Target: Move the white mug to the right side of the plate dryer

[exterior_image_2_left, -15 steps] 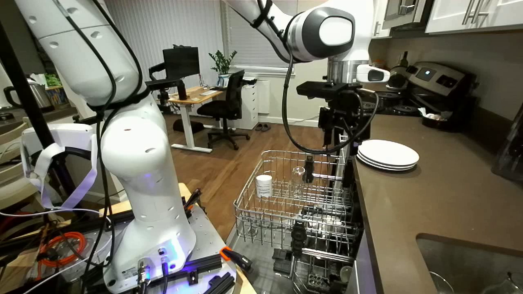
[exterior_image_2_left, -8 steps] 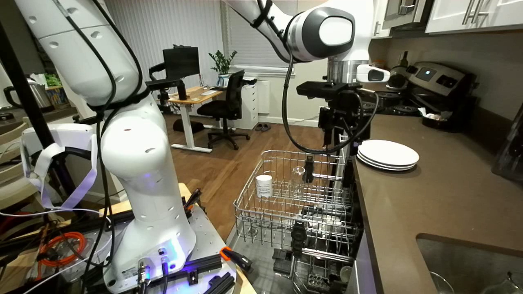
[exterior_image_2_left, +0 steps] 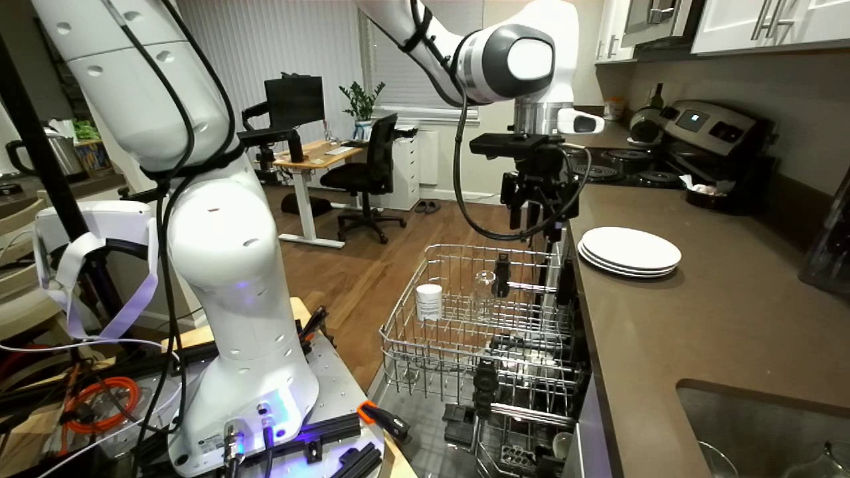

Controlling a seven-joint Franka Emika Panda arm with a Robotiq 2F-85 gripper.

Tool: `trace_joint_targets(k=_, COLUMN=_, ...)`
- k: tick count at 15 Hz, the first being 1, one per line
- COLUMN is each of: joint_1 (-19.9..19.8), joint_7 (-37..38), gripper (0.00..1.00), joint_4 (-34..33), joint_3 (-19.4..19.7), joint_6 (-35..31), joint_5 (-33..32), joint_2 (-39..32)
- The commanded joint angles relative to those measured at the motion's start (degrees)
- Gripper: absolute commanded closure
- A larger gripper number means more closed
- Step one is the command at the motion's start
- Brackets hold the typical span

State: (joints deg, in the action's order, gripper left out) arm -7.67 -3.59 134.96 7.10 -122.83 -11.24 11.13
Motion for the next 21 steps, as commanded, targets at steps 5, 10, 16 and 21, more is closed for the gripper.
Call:
trace_joint_targets(k=5, joint_1=7.9, joint_7=6.0, gripper=0.0, joint_4=-5.5, joint_3=-8.6, joint_6=1.4, joint_5=0.0, joint_2=-7.5)
trace_joint_targets(k=10, joint_1=13.8, joint_7=4.1, gripper=0.0, joint_4=-11.7, joint_3=-13.7, joint_6=-3.3, joint_5=-1.6, joint_2=-17.0)
trace_joint_targets(k=16, joint_1=19.3, joint_7=2.6, gripper=0.0, joint_4=-22.8, joint_3=-15.8, joint_6=-9.4, joint_5=-5.0, joint_2=-31.8)
trace_joint_targets(k=21, joint_1=21.8, joint_7=-1.5, gripper=0.0, joint_4=-30.9, joint_3=-16.3, joint_6=-9.8, joint_5=-4.0, joint_2=-42.6)
